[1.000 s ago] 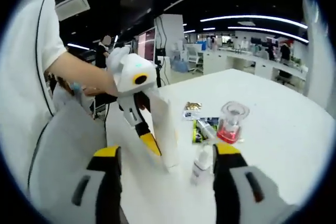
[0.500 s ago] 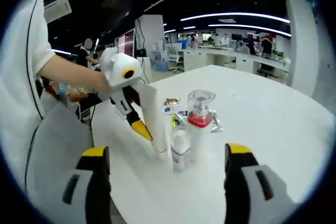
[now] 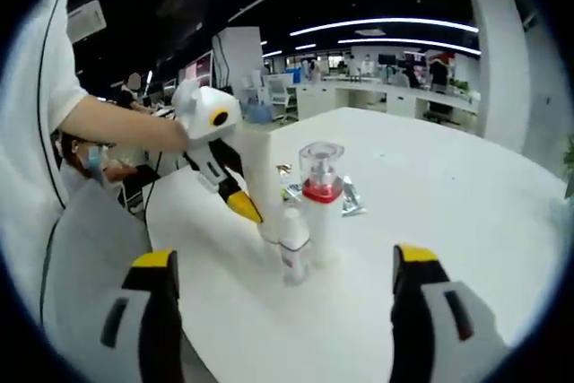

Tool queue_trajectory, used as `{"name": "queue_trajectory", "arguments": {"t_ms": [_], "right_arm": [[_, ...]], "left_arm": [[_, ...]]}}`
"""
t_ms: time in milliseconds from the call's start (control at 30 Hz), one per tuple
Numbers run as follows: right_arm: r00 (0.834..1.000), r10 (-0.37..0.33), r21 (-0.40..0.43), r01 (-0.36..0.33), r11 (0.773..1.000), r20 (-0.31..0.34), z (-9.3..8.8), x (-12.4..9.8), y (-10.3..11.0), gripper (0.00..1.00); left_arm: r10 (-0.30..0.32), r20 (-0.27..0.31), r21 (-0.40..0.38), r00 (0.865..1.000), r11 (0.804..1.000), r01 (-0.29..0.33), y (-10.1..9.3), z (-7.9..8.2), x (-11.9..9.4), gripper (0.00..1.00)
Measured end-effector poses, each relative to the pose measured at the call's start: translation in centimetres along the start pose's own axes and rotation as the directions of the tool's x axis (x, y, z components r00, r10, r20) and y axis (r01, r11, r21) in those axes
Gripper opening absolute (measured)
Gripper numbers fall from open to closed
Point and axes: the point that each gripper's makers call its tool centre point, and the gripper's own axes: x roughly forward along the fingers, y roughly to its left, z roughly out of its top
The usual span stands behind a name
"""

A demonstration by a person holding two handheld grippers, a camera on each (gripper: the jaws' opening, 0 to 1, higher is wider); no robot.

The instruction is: Arrange the skincare products in the storage area until every visible bottle or jar stands upright without overlapping.

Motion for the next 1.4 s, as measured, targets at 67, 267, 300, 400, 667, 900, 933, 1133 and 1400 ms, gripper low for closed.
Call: {"name": "queue_trajectory", "arguments": {"t_ms": [67,267,300,400,667,900,933,1133,1400], "right_arm": [[1.000,-0.003,0.005,0.003,1.000,-0.001,-0.1,-0.1,-0.1,1.00],[1.000,-0.006,0.019,0.006,1.000,-0.003,-0.4,-0.1,0.0,1.00],[1.000,-0.006,0.020,0.006,1.000,-0.004,-0.5,-0.1,0.0,1.00],[1.000,-0.005,0.024,0.005,1.000,-0.008,-0.7,-0.1,0.1,1.00],[1.000,-0.009,0.031,0.009,0.999,-0.015,-1.0,-0.3,-0.1,1.00],[1.000,-0.009,0.032,0.010,0.999,-0.017,-1.0,-0.2,-0.1,1.00],[1.000,-0.009,0.031,0.010,0.999,-0.017,-1.0,-0.2,-0.1,1.00],[1.000,-0.007,0.032,0.008,0.999,-0.019,-1.0,-0.1,0.0,1.00],[1.000,-0.008,0.036,0.009,0.999,-0.022,-1.2,-0.1,0.1,1.00]], "left_arm": [[-0.001,-0.002,0.001,1.000,1.000,0.001,0.3,0.1,0.1,0.16],[-0.004,-0.002,0.000,1.000,1.000,0.004,1.1,0.3,0.4,0.16],[-0.004,-0.003,0.000,1.000,1.000,0.004,1.3,0.3,0.5,0.16],[-0.009,-0.003,0.000,1.000,1.000,0.009,1.6,0.4,0.6,0.16],[-0.022,0.006,-0.012,1.000,1.000,0.022,2.1,0.5,0.8,0.17],[-0.028,0.007,-0.007,1.000,1.000,0.028,2.2,0.6,0.9,0.17],[-0.029,0.006,-0.006,1.000,1.000,0.029,2.3,0.6,0.9,0.17],[-0.028,0.004,0.009,1.000,1.000,0.028,2.5,0.6,1.0,0.17],[-0.026,0.003,0.015,1.000,1.000,0.026,2.6,0.7,1.0,0.17]]}}
